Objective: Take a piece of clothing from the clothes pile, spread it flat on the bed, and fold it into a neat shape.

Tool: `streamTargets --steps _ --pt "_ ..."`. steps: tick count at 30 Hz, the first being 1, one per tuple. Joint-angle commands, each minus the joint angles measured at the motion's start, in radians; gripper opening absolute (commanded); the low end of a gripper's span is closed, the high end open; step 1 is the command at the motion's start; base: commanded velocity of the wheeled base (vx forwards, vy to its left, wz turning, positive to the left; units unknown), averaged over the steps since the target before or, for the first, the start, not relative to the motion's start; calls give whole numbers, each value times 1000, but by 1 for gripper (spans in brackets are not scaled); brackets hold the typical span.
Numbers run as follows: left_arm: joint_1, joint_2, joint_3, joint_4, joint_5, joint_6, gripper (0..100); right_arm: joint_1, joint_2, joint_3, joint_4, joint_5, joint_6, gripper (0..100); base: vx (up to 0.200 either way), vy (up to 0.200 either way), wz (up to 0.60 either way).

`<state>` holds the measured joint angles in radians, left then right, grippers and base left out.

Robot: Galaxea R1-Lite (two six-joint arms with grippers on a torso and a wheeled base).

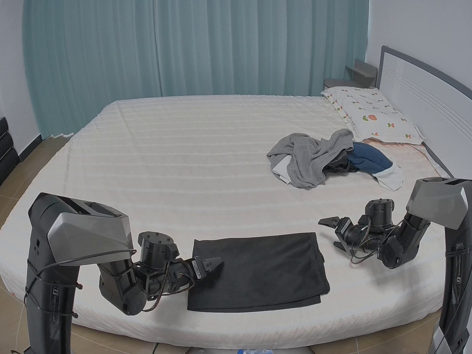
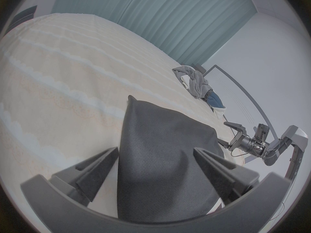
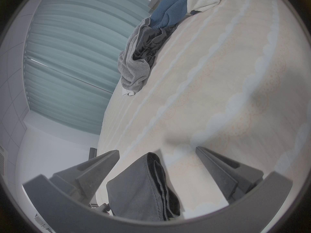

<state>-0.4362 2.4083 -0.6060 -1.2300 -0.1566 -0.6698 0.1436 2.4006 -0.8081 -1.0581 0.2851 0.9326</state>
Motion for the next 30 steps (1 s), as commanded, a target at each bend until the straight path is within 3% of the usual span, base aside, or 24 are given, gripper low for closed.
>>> streamTargets --steps 1,13,30 --pt "5 3 2 -2 11 -4 0 1 0 0 0 0 0 100 0 0 0" --pt "13 -5 26 -2 46 -4 0 -21 -28 10 0 31 49 100 0 0 0" --pt "8 -32 38 1 98 -5 0 -22 -25 12 3 32 49 100 0 0 0"
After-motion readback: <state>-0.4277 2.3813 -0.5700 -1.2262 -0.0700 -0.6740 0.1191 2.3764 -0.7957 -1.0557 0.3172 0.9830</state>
